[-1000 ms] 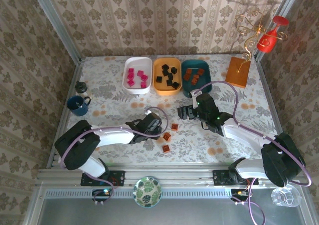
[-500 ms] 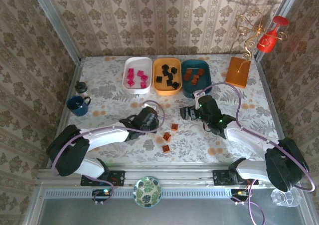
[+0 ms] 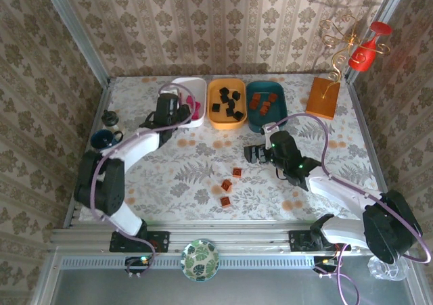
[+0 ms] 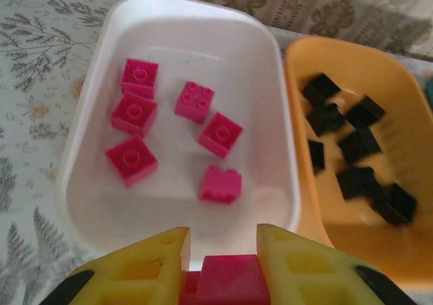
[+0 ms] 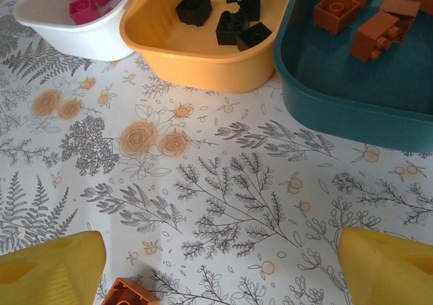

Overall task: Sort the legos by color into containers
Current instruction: Place the lego in the container, then pick up the lego from the bottom-center of the table.

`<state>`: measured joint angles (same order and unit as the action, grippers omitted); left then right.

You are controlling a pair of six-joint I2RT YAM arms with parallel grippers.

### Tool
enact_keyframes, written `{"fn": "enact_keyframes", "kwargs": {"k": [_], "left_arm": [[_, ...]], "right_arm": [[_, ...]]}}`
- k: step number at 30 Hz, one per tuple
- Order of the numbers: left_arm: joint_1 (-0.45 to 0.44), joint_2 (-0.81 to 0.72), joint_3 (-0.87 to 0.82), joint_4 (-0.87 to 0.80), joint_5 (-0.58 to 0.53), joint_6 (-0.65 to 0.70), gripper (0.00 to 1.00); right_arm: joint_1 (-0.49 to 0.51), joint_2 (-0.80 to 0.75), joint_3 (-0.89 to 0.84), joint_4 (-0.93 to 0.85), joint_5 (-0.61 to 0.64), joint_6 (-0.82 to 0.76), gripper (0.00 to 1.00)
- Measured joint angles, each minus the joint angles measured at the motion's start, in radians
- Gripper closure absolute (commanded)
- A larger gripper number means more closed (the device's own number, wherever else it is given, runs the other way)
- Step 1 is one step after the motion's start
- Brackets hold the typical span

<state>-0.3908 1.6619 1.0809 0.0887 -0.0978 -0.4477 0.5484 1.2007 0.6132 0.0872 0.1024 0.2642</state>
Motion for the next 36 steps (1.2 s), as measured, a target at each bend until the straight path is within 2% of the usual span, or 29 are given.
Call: {"fn": "enact_keyframes", "kwargs": {"k": [3, 7, 9, 12, 17, 21, 26, 31, 36], "left_arm": [[0.044, 0.139, 0.11, 0.001, 0.036, 0.0, 0.74], [0.078, 0.277, 0.254, -0.037, 0.065, 0.017, 0.54], [0.084, 0.302, 0.298, -0.064, 0.072, 0.027, 0.44], [0.084, 0.288, 0.313, -0.077, 0.078, 0.035, 0.36], [0.082, 0.127, 0.182, -0.058, 0.109, 0.037, 0.32], [0.063, -0.098, -0.032, -0.003, 0.128, 0.024, 0.29], [-0.013, -0.356, -0.306, 0.053, 0.128, 0.012, 0.28], [-0.062, -0.488, -0.479, 0.051, 0.12, -0.005, 0.27], [-0.103, -0.583, -0.565, 0.023, 0.095, -0.013, 0.27]], "right_arm": [[0.003, 0.01, 0.0, 0.002, 0.0, 0.0, 0.1], [0.004, 0.016, 0.0, 0.003, -0.001, 0.0, 0.1], [0.007, 0.028, 0.001, 0.003, -0.001, 0.0, 0.1], [0.018, 0.076, 0.021, -0.01, -0.002, 0.001, 0.1], [0.066, 0.182, 0.106, -0.067, -0.001, 0.0, 0.1], [0.102, 0.255, 0.192, -0.132, 0.0, 0.001, 0.1], [0.146, 0.316, 0.238, -0.208, 0.0, 0.027, 0.1], [0.19, 0.394, 0.272, -0.266, 0.021, 0.066, 0.11], [0.199, 0.47, 0.311, -0.307, 0.047, 0.097, 0.11]]}}
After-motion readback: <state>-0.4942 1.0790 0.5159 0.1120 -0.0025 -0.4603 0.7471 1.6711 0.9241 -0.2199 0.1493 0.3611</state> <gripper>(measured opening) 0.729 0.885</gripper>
